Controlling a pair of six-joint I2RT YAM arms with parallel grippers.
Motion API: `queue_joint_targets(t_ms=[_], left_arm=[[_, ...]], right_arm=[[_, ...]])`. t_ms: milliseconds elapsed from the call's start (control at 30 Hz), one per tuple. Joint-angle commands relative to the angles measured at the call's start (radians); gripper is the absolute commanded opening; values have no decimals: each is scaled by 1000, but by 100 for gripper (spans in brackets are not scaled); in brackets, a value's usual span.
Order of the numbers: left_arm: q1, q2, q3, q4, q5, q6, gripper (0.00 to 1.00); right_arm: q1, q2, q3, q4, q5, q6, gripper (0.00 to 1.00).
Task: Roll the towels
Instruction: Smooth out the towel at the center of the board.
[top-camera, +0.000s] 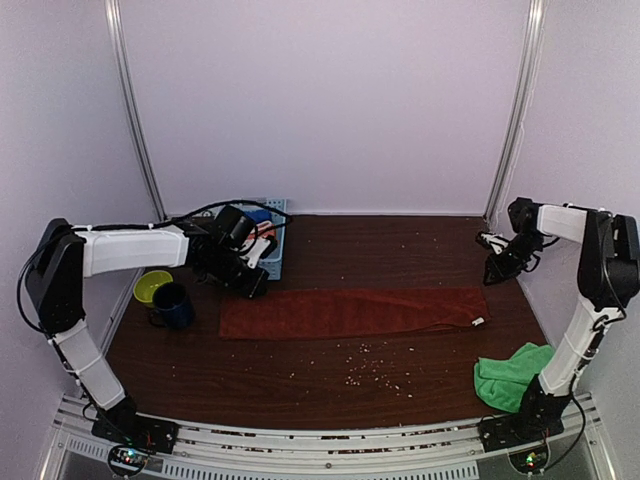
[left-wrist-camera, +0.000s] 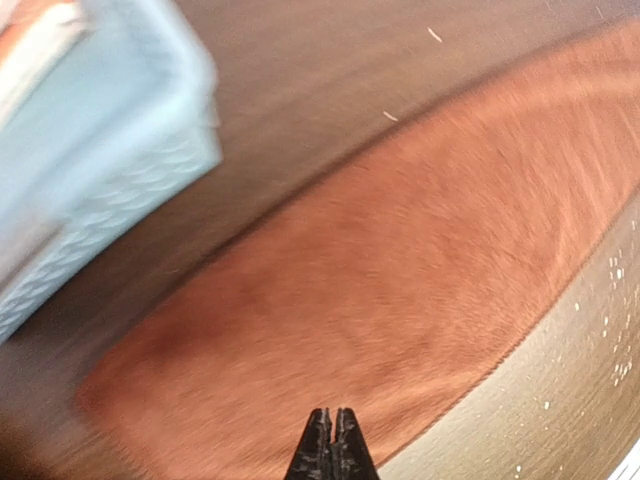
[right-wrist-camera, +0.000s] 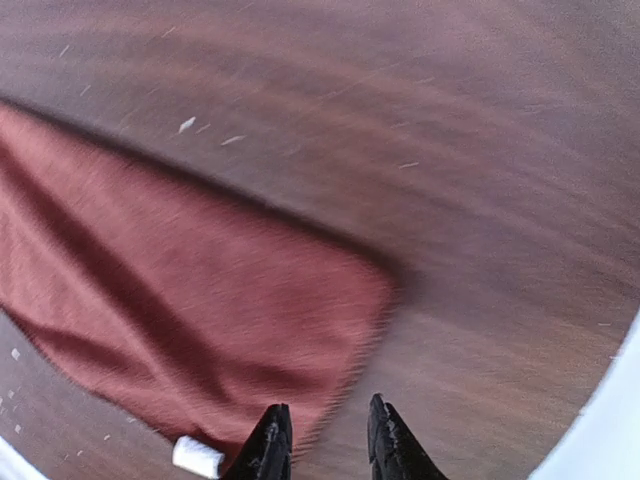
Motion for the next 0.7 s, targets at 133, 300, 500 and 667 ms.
queue_joint_targets(t_ms=[133,300,500,667], left_arm=[[-24,99,3,52,91,95,0],[-23,119,-41,0,25,50,0],[-24,70,-117,14,47,5,0],[-23,44,-174,-22,1,-24,0]], right_arm=[[135,-27,-75,-90,-63,-128,28],[146,-5,-128,-124,6,-185,26],[145,-84,-212,-63,88,-215,30],[130,-87,-282,72,270,-203,30]])
